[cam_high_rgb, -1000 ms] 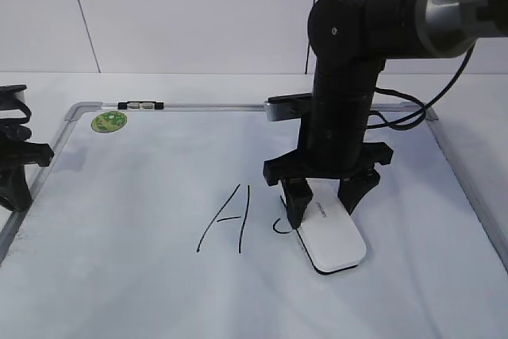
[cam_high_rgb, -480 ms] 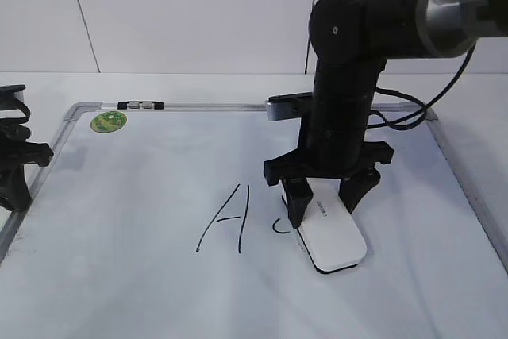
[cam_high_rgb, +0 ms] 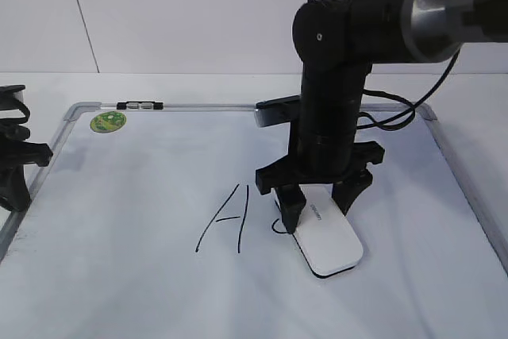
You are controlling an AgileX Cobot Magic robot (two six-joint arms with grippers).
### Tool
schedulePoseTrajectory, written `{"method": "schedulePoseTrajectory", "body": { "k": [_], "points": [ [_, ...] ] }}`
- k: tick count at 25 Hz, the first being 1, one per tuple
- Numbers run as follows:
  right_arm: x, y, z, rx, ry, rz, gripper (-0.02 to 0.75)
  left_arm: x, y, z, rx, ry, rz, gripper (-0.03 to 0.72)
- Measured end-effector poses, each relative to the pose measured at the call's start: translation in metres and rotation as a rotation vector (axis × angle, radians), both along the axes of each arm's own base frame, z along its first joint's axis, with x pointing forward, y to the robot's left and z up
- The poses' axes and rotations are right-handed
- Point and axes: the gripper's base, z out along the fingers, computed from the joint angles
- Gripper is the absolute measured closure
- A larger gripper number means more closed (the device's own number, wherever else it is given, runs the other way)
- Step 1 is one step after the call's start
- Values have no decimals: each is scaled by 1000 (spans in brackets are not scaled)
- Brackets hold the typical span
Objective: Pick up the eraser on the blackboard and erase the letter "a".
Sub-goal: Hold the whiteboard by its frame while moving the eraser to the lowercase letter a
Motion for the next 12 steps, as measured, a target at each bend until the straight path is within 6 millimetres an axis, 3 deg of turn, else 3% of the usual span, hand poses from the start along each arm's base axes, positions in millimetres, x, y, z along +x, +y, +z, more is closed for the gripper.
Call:
{"method": "schedulePoseTrajectory", "body": {
  "k": [12],
  "points": [
    [-12,18,0,55,38,9,200,0,0,0,-2,0,1,659]
  ]
}}
